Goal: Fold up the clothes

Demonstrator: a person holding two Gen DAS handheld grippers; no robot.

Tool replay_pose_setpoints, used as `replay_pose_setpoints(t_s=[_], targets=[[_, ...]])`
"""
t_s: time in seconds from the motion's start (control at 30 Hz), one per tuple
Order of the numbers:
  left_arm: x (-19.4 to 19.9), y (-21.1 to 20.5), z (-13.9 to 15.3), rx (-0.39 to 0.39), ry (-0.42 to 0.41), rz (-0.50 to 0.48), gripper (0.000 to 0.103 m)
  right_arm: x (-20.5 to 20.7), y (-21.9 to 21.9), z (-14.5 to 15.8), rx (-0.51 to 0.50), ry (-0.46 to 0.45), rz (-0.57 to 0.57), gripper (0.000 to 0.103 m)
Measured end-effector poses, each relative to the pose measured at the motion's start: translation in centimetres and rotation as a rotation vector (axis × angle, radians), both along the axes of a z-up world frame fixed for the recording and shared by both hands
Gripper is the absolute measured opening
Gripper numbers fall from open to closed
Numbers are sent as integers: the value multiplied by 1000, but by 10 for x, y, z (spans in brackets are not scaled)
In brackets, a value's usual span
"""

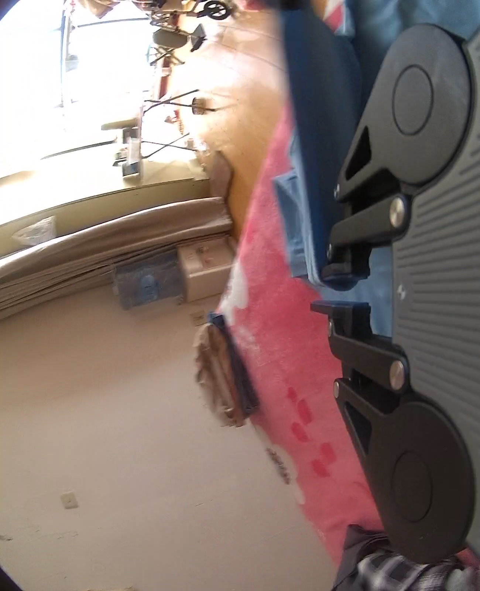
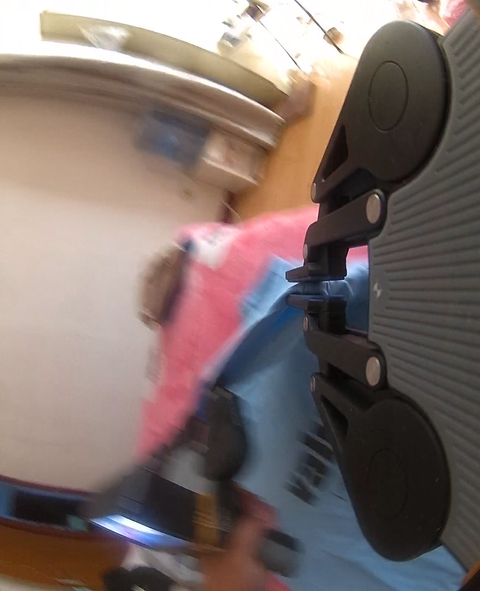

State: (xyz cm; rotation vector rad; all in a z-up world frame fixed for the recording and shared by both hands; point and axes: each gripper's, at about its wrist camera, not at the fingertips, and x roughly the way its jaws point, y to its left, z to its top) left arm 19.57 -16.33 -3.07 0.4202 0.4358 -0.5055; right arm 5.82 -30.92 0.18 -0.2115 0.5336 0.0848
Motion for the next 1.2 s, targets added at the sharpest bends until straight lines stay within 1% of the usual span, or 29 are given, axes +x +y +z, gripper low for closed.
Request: replay_pose_setpoints(t_s=[0.07,0.13,0.17,0.23,0.3,0.37,0.4,0.47,0.53,0.63,0.7,0.77,0.83,0.9,0.97,1.03,1.13,1.17,1.2], targets=[[-3,6,-14,35,44,-21,15,-5,9,-23,-1,99,43,5],[-9,10,-29,86,60,-41,15,-10,19,-39,-25,135,68,5],[-12,11,-36,113,62,-51,18,-12,24,-47,-38,151,80,5],[-14,15,-48,156,76,-53,23,-10,26,-56,-17,184,77,5],[-12,21,-54,166,99,-39,28,-7,27,-64,16,222,69,6],[-11,28,-56,159,115,-22,38,-2,22,-69,79,267,76,7],[-10,31,-54,146,122,-14,39,0,19,-72,111,290,80,8],[-7,35,-51,126,136,1,42,1,13,-74,199,330,100,14],[-5,37,-50,113,148,12,44,-8,5,-70,274,329,121,23],[-6,36,-49,107,158,22,44,-24,-17,-54,332,230,154,25],[-6,34,-49,108,157,27,44,-24,-25,-46,250,166,122,25],[-6,32,-49,109,157,33,44,-15,-22,-50,45,158,91,25],[-5,30,-50,105,163,44,44,-8,-11,-63,-180,129,128,25],[-4,29,-51,103,167,53,44,-5,1,-79,-369,103,204,25],[-3,29,-51,102,170,60,44,-5,10,-92,-509,79,277,25],[-2,29,-51,99,171,64,44,-3,17,-102,-590,88,332,25],[-2,28,-52,89,175,69,42,7,18,-108,-627,82,343,23],[-2,28,-52,82,176,70,38,11,18,-110,-638,80,346,23],[-2,28,-52,75,176,69,35,14,18,-112,-650,77,350,16]])
